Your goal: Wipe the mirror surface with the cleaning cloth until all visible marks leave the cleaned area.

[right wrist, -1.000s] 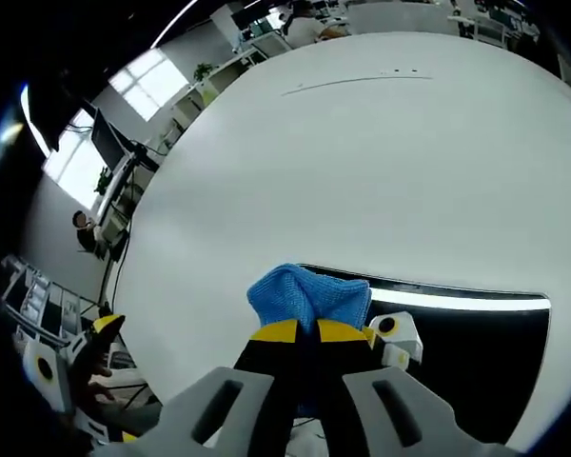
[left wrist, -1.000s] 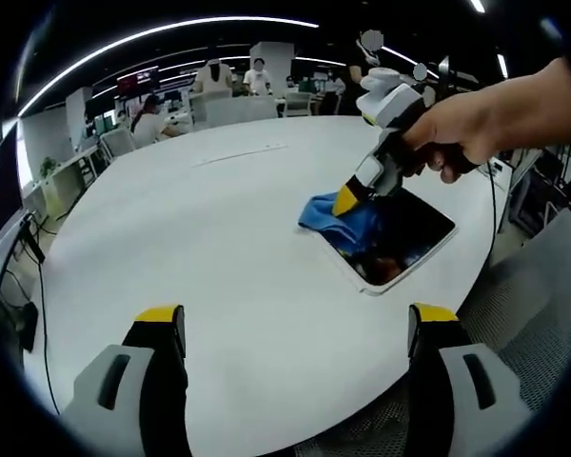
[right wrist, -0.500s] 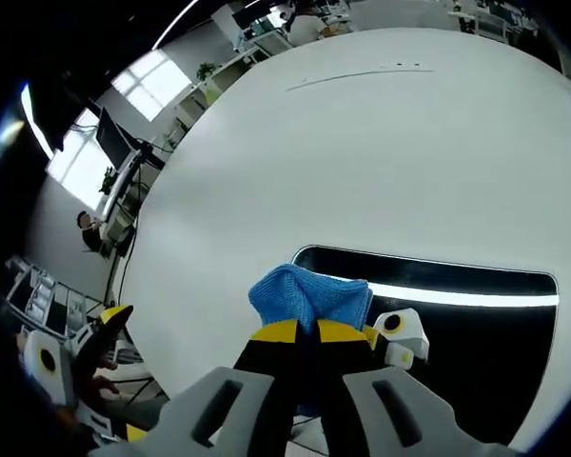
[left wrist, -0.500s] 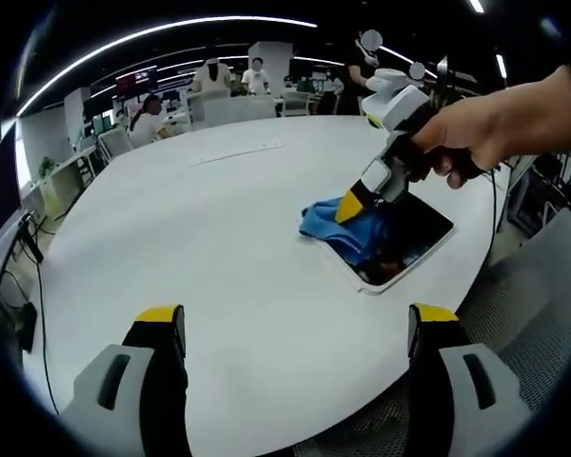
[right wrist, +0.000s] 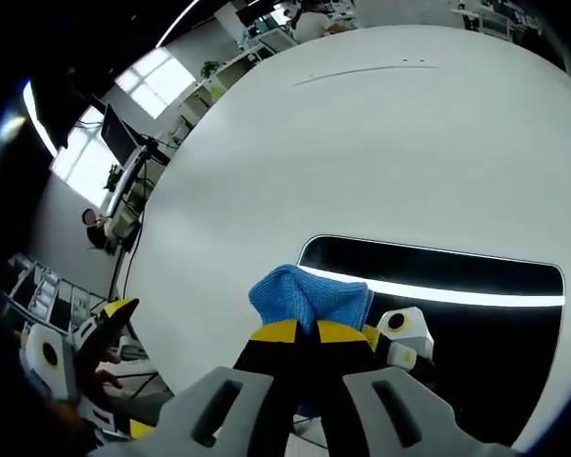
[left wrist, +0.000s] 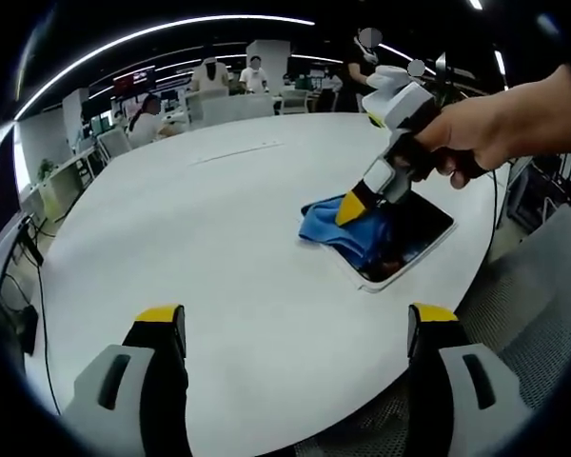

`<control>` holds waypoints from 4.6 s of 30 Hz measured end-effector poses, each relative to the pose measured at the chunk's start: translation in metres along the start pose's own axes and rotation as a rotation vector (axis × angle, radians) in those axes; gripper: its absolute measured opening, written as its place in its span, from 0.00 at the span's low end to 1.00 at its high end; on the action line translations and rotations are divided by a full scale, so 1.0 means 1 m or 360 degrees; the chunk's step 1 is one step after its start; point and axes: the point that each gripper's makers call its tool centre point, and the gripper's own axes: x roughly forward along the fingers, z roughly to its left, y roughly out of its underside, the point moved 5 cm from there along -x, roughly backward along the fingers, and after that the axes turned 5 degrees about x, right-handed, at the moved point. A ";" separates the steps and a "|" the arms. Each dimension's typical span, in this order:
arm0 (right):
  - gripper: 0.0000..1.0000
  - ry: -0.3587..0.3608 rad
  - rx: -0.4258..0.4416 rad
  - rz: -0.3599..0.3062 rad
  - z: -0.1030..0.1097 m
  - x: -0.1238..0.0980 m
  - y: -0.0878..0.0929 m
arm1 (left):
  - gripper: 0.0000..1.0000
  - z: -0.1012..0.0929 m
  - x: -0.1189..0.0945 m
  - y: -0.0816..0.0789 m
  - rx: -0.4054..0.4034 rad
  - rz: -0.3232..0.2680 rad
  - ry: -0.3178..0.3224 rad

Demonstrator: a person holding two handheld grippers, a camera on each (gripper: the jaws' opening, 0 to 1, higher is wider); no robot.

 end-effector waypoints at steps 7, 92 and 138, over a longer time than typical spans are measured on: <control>0.00 0.0003 -0.0044 -0.0020 -0.002 -0.003 0.002 | 0.95 0.002 -0.001 0.000 -0.0021 0.0000 -0.0020; 0.00 0.0100 0.0044 -0.0135 -0.120 -0.075 0.015 | 0.98 -0.003 -0.001 -0.001 -0.0052 -0.0022 0.0033; 0.00 0.0275 0.0188 -0.0180 -0.162 -0.105 0.024 | 0.99 -0.005 -0.003 -0.004 -0.0052 -0.0037 0.0024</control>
